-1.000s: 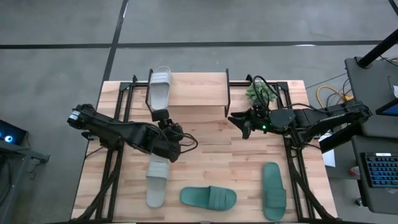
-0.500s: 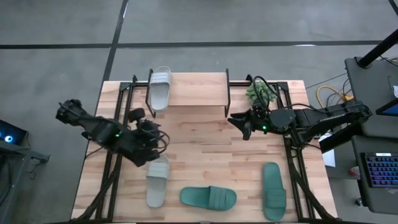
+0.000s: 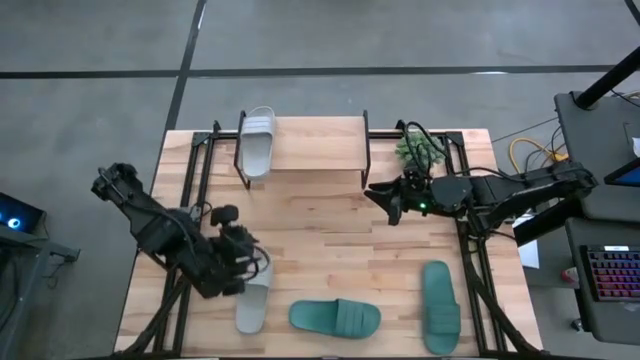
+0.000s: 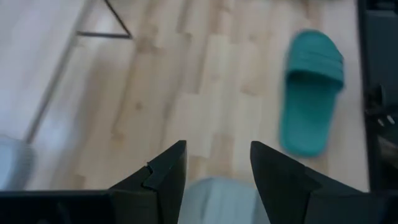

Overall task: Pick and place slides into the shelf
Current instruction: Put the gray slipper on the shelf

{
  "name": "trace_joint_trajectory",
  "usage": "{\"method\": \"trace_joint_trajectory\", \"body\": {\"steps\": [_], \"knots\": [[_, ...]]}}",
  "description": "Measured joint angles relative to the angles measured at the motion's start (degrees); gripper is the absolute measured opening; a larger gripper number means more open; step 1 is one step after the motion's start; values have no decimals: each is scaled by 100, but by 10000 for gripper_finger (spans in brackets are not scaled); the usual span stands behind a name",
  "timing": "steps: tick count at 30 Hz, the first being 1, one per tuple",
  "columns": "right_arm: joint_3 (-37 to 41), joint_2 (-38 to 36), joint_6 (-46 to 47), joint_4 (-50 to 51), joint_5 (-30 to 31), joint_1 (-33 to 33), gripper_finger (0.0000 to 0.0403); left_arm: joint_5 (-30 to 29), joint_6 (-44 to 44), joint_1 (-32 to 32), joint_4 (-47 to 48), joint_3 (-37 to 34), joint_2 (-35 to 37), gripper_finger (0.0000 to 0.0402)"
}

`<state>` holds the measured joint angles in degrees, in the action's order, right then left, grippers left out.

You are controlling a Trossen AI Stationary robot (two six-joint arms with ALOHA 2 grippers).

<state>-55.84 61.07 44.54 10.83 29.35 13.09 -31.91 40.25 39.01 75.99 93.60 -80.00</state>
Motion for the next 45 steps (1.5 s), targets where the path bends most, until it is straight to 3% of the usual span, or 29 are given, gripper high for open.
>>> {"method": "trace_joint_trajectory", "body": {"steps": [12, 23, 27, 34, 45], "knots": [[3, 722, 201, -850, -1030, 1, 162, 162, 650, 867, 170, -78, -614, 163], [5, 1024, 242, -1091, -1060, 62, 162, 82, 1354, 1356, 450, -201, -1111, 163], [3, 1026, 231, -1151, -1044, 64, 162, -144, 1451, 1507, 513, -230, -1062, 163], [3, 1024, 236, -1220, -1028, 64, 162, 42, 1588, 1754, 553, -652, -1013, 163], [3, 1026, 234, -1290, -1031, 64, 162, 185, 1791, 1796, -245, -1356, -1028, 163]]}}
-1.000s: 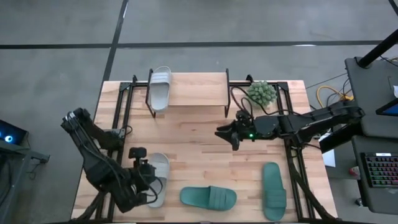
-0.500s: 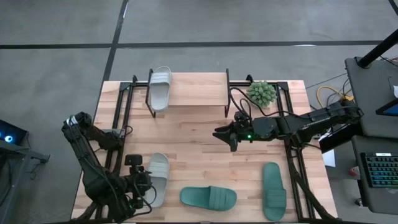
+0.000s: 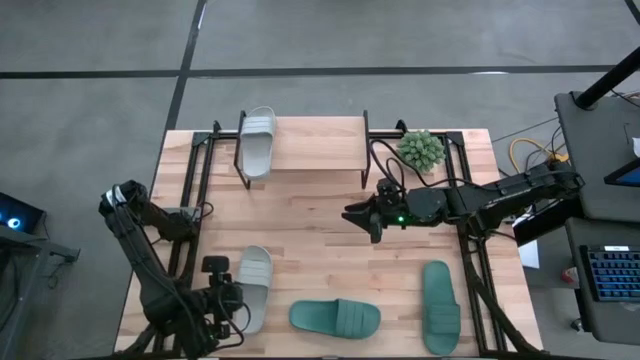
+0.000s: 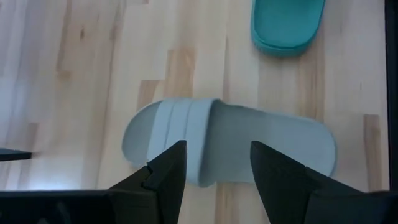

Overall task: Pick and place slides into the shelf
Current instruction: Put the gray slipper on the shelf

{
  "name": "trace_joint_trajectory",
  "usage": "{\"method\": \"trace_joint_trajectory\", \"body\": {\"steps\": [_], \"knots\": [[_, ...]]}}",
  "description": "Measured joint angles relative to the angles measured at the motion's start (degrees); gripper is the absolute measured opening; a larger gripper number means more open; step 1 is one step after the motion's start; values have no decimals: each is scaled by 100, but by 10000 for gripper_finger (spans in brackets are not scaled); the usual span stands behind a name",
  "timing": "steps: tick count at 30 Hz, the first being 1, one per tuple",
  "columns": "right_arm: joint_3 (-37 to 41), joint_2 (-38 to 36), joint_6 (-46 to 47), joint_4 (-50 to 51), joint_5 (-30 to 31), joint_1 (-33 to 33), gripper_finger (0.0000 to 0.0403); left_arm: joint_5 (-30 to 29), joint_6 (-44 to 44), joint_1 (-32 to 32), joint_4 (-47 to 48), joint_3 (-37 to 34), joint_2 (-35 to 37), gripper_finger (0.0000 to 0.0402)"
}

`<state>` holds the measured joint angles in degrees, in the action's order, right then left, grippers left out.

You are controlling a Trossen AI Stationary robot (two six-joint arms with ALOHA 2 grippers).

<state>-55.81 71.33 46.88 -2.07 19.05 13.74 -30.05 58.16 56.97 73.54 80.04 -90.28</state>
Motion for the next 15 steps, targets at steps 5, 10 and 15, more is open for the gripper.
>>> {"method": "trace_joint_trajectory", "body": {"steps": [5, 10, 15], "knots": [[0, 0, -27, 9, 0, 0, 162, -3, -27, 13, -114, -161, 0, 163], [0, 0, -37, 11, -2, 0, 162, 3, -442, 13, -111, -356, 15, 163], [0, 0, -40, 14, -2, 0, 162, 9, -451, 13, -135, -536, -47, 163]]}}
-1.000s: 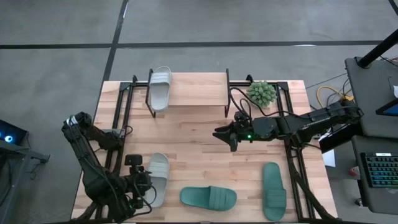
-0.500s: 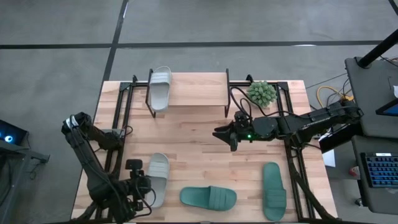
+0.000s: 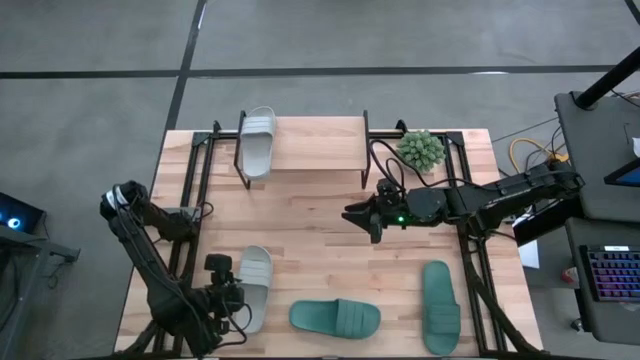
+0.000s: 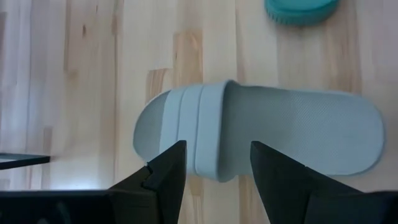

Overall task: Pick and place slides into the shelf
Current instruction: Put the gray slipper on the shelf

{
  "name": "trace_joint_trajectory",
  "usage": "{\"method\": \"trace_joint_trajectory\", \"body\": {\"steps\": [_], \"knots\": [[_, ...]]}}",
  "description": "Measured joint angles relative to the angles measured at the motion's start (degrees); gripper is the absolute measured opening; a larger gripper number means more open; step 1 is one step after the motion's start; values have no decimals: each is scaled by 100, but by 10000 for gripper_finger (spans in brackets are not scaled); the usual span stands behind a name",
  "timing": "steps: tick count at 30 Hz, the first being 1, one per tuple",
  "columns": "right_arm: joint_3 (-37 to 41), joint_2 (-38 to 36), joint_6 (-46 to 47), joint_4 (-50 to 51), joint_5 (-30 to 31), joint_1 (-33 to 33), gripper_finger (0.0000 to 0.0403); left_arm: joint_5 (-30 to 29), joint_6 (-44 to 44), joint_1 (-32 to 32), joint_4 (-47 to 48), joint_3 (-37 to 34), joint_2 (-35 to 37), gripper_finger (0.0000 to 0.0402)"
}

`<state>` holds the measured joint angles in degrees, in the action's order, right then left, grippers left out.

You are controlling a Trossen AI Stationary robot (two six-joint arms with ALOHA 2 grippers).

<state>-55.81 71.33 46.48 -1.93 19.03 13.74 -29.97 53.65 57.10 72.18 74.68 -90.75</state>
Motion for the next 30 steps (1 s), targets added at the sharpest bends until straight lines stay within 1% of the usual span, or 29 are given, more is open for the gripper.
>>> {"method": "trace_joint_trajectory", "body": {"steps": [7, 14, 26, 30], "knots": [[0, 0, -21, 17, -4, 0, 162, 7, 0, 2, -29, -116, -143, 163], [0, 0, -22, 24, -12, 0, 162, 34, 2, 2, -562, -503, -180, 163], [0, 0, -18, 24, -15, 0, 162, 19, 2, 0, -649, -920, -185, 163], [0, 0, -17, 24, -15, 0, 162, -5, 0, 0, -989, -1034, -185, 163]]}}
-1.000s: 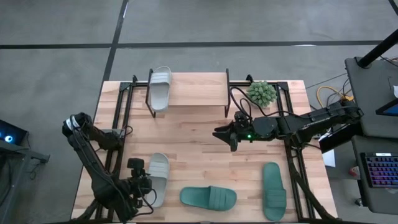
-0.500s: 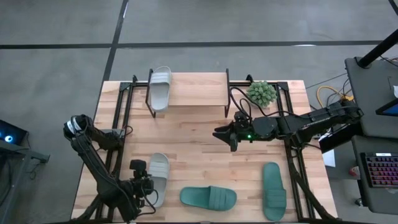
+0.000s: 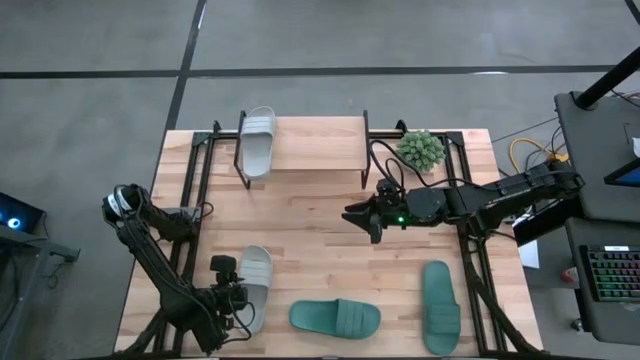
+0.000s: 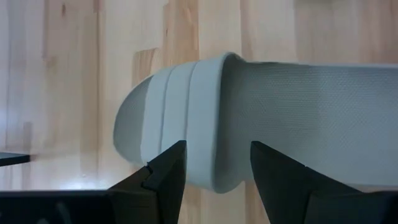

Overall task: Pick and place slides into the shelf
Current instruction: Put the gray slipper on the shelf

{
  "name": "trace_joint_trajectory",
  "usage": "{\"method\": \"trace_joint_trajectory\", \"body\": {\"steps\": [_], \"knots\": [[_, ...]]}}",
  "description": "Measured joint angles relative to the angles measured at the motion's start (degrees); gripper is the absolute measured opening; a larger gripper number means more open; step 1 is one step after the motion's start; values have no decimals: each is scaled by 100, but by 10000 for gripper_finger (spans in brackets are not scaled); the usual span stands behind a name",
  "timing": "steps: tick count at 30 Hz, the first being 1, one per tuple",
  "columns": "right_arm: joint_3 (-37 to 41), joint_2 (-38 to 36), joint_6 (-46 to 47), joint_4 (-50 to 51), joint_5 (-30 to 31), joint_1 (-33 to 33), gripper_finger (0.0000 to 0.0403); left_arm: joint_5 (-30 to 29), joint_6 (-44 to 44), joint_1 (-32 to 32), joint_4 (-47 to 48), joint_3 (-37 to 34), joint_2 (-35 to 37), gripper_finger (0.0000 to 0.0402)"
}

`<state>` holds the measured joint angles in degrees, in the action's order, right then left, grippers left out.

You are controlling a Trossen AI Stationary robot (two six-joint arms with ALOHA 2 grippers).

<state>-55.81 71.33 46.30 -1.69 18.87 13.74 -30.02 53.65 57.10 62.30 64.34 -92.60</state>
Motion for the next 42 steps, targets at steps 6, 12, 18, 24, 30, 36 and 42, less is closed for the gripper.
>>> {"method": "trace_joint_trajectory", "body": {"steps": [6, 12, 18, 24, 30, 36, 42], "knots": [[0, 0, 22, 0, 4, 0, 162, 41, -2, -3, -283, -147, 0, 163], [0, 0, 22, -2, 9, 0, 162, 32, 1, -46, -338, -308, 0, 163], [0, 0, 22, -2, 18, 0, 162, -52, 6, -131, -362, -481, 2, 163], [0, 0, 22, -7, 20, 0, 162, -95, 2, -252, -399, -626, 4, 163], [0, 0, 22, -13, 20, 0, 162, -328, -2, -287, -501, -698, 7, 163], [-2, 0, 20, -15, 66, -2, 162, -474, 0, -333, -598, -801, 7, 163], [-2, 0, 22, -15, 66, -2, 162, -503, -2, -363, -1093, -1104, 7, 163]]}}
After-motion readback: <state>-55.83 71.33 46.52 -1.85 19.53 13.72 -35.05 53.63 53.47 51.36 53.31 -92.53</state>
